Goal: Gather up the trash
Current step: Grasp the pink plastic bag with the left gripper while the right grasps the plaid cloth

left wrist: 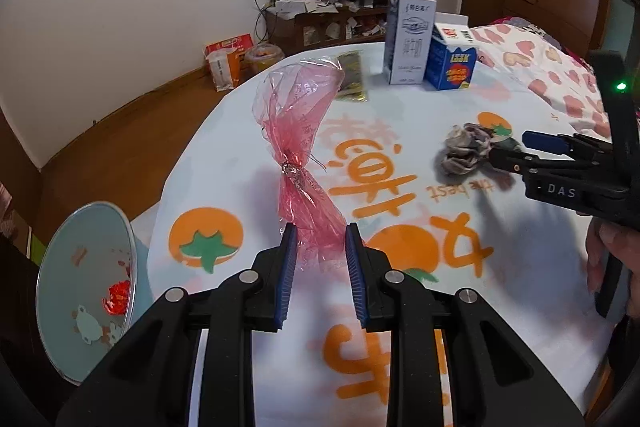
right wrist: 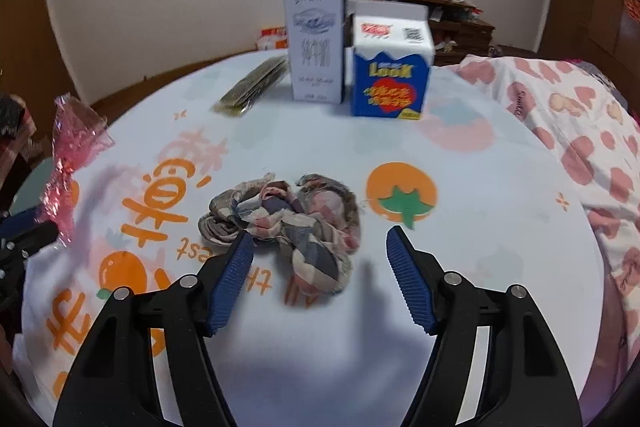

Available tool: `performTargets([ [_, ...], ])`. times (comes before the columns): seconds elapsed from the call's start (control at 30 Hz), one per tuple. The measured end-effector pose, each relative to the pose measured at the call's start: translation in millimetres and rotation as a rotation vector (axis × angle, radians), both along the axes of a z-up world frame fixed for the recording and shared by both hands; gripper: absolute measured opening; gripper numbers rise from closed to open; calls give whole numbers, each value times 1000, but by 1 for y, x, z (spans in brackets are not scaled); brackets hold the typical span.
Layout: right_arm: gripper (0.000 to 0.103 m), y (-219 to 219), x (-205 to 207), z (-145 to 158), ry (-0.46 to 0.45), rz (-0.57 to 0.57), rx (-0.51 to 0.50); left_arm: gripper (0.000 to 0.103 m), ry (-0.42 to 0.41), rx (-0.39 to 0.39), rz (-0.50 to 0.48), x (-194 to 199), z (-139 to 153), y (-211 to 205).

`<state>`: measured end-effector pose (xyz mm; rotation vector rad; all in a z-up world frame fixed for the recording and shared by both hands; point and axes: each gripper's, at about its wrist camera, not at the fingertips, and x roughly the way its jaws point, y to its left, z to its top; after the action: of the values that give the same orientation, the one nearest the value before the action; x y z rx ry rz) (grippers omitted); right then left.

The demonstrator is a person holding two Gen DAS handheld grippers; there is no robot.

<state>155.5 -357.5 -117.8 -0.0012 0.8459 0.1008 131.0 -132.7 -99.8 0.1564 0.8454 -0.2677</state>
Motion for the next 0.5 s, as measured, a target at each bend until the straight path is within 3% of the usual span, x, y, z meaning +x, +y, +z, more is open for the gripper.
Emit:
performTargets([
  [0.07,31,4,4,-7,42,24,18,25,2,-6,5,0,0,6],
  [0.17,23,10,-2,-5,31,42,9,25,-4,-13,14,-3,2,14],
  [0.5,21,44,-33,27,-68,40,77,25,-42,-12,90,-21,17,63],
])
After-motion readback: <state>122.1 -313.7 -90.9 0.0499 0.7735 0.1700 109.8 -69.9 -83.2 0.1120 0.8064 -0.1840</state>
